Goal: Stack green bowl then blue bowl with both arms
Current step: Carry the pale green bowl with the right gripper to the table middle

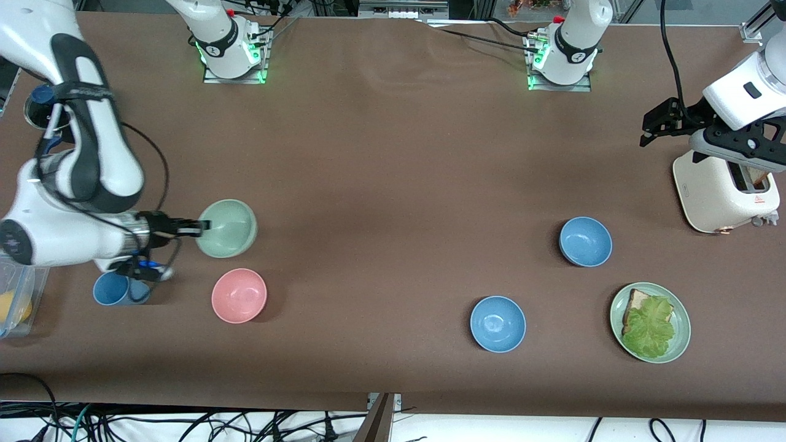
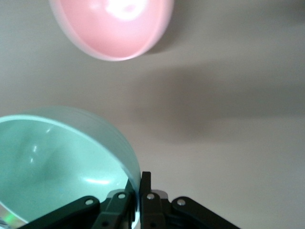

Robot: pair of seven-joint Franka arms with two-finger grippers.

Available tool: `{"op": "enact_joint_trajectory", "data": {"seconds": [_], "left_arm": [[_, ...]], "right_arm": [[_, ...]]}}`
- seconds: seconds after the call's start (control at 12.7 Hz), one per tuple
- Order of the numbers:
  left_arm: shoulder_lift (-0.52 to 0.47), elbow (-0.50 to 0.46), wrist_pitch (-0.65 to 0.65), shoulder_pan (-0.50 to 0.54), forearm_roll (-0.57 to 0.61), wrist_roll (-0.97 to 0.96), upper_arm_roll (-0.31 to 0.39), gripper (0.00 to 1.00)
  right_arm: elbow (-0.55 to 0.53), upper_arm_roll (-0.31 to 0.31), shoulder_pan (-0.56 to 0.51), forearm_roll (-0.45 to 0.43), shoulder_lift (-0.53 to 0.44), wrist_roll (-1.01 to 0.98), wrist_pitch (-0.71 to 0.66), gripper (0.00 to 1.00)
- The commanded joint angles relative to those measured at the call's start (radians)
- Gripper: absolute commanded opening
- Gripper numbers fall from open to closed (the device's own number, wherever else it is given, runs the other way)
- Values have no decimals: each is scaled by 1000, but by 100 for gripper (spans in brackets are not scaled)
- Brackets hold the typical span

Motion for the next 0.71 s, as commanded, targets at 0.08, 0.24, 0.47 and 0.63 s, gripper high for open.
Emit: {"op": "enact_joint_trajectory", "data": {"seconds": [0.08,0.24,0.47,0.63], "left_arm": [[10,32,-24,-3,4,-7,1,100],[11,32,-24,-3,3,-7,1,100],[11,34,-24,-3,4,-7,2,100],[13,37,-22,-5,6,-7,1,100]], "right_arm": [[3,17,207,4,27,231,146,0],[5,19,327,4,64,412,271,0],[5,19,431,77,96,529,376,0],[5,19,475,155,111,537,395,0]]}}
